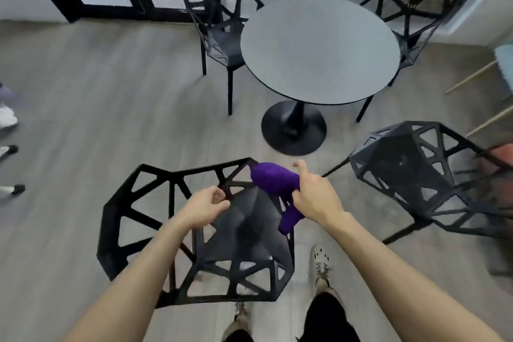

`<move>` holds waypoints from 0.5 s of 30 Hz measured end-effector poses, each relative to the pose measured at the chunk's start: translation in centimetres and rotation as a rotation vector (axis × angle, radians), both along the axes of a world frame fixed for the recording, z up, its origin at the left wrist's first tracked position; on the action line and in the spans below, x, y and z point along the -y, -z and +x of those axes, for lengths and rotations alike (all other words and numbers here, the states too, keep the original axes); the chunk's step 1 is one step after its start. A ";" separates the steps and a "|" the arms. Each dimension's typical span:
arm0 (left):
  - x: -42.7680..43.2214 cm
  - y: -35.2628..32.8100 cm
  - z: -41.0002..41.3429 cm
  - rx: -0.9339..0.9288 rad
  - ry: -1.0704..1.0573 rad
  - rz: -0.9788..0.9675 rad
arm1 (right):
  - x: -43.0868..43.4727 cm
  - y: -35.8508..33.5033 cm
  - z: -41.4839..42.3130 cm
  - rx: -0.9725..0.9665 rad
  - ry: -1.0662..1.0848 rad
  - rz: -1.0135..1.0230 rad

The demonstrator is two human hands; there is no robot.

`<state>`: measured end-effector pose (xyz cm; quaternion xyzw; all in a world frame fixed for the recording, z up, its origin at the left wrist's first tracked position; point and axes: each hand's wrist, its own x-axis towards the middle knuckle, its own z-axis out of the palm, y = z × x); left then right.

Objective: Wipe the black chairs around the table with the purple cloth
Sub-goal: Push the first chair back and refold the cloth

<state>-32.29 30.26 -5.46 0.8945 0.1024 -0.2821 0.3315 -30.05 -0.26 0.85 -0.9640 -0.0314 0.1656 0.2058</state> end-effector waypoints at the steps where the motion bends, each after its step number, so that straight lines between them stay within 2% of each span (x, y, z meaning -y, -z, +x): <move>1: -2.1 -0.1 -1.1 -0.006 0.161 0.119 | -0.7 0.0 -1.5 -0.008 0.006 -0.014; 3: -5.4 -0.7 -2.9 -0.024 0.359 0.258 | -2.0 0.5 -4.7 -0.039 -0.020 -0.066; 6: -8.6 -2.4 -4.6 0.022 0.510 0.350 | -3.6 1.7 -9.3 -0.094 -0.017 -0.165; 10: -12.8 -4.1 -6.0 0.160 0.564 0.426 | -6.9 2.8 -15.0 -0.120 0.047 -0.194; 15: -18.0 -4.9 -7.6 0.267 0.621 0.494 | -12.7 3.8 -21.3 -0.097 0.214 -0.097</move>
